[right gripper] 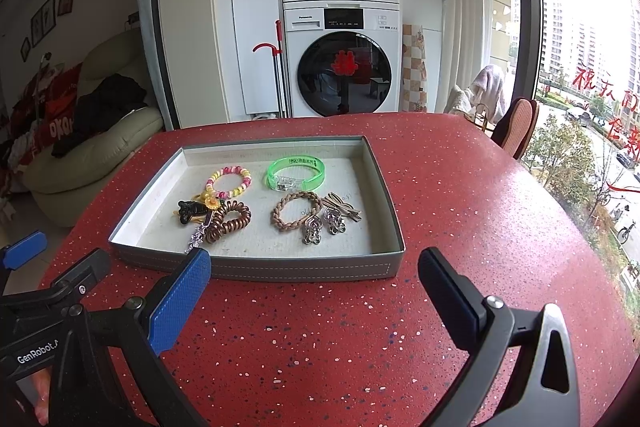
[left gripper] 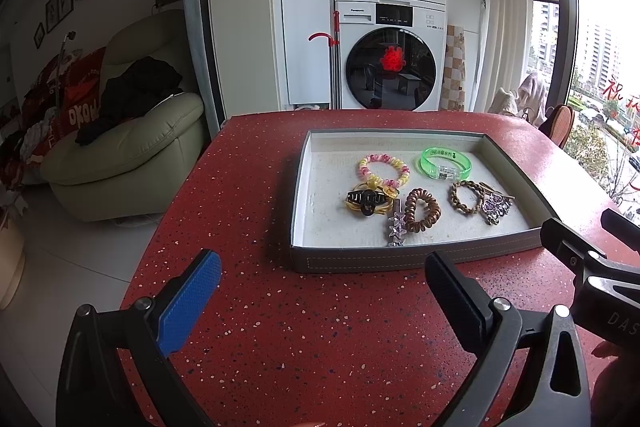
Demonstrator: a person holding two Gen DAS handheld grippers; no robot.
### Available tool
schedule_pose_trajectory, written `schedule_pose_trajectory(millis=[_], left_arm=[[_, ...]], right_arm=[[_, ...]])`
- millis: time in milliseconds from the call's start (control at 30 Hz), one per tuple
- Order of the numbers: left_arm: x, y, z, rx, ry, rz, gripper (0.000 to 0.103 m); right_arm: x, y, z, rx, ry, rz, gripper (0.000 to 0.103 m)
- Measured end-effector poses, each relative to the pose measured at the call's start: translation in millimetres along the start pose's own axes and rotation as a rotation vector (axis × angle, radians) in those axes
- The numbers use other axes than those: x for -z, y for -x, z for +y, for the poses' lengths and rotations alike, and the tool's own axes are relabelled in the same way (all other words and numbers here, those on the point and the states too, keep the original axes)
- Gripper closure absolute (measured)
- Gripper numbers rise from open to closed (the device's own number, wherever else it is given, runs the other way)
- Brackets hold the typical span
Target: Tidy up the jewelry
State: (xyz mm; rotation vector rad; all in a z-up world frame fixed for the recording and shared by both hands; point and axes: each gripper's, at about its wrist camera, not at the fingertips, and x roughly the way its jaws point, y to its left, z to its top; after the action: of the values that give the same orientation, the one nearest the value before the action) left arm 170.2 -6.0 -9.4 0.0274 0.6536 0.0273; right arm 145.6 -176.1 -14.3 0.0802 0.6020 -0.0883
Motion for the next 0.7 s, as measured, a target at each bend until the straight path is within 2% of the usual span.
schedule_pose_trajectory(millis=[700], left_arm=[[-0.1, 0.3, -0.1, 0.002, 0.000, 0.001, 0.000]], right_arm=[[-1.8, 0.1, 0.3, -0.001, -0.003, 0.001, 0.000]])
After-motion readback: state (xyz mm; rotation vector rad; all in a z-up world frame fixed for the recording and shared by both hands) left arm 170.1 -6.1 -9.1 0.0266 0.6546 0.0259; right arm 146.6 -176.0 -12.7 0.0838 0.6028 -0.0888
